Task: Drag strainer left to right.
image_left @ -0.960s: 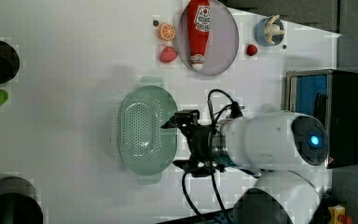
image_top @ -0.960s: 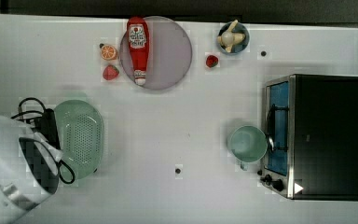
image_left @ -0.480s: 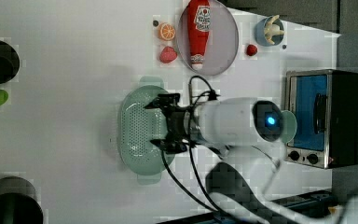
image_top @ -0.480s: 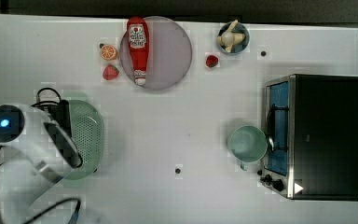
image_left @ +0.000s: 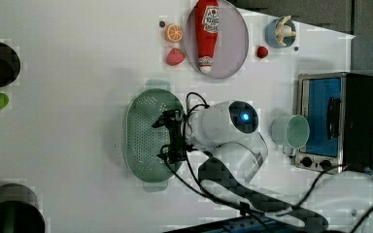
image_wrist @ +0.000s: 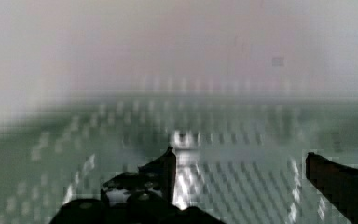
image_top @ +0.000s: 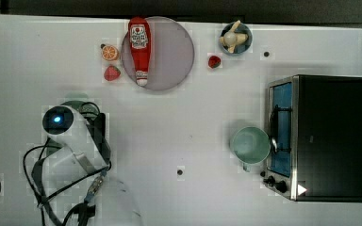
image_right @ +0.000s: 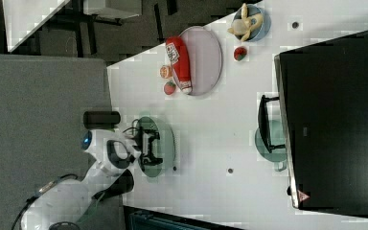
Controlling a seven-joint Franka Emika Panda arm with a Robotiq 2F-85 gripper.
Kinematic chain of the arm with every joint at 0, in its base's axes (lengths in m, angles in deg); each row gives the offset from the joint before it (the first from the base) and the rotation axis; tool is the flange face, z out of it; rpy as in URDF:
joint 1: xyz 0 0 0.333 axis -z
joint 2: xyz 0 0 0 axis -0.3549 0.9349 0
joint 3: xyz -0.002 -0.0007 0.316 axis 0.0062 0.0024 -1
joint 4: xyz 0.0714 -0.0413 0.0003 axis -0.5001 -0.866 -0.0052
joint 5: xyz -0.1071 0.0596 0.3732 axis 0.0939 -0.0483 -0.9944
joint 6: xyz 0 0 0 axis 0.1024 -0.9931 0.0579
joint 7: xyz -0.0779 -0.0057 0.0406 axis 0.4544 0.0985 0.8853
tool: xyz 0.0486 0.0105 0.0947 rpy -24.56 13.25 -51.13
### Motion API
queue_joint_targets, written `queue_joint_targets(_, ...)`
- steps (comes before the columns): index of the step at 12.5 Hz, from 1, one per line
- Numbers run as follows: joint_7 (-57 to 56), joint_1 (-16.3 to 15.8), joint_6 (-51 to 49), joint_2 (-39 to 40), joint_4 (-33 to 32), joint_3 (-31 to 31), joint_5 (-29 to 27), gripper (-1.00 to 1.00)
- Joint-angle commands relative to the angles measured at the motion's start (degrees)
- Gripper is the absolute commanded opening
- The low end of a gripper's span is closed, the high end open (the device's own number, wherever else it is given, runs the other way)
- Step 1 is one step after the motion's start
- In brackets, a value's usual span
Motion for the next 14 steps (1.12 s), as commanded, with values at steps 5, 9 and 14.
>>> queue_joint_targets(5,2.5,-3.1,1.9,-3.1,1.3,4.0,1.9,1.00)
queue_joint_targets(9,2.0,-1.9,1.9,-5.6,-1.5,4.8,1.9,1.00)
queue_joint_targets(14,-5.0,1.4,1.9,-8.9,-5.5,6.3,1.9,1.00)
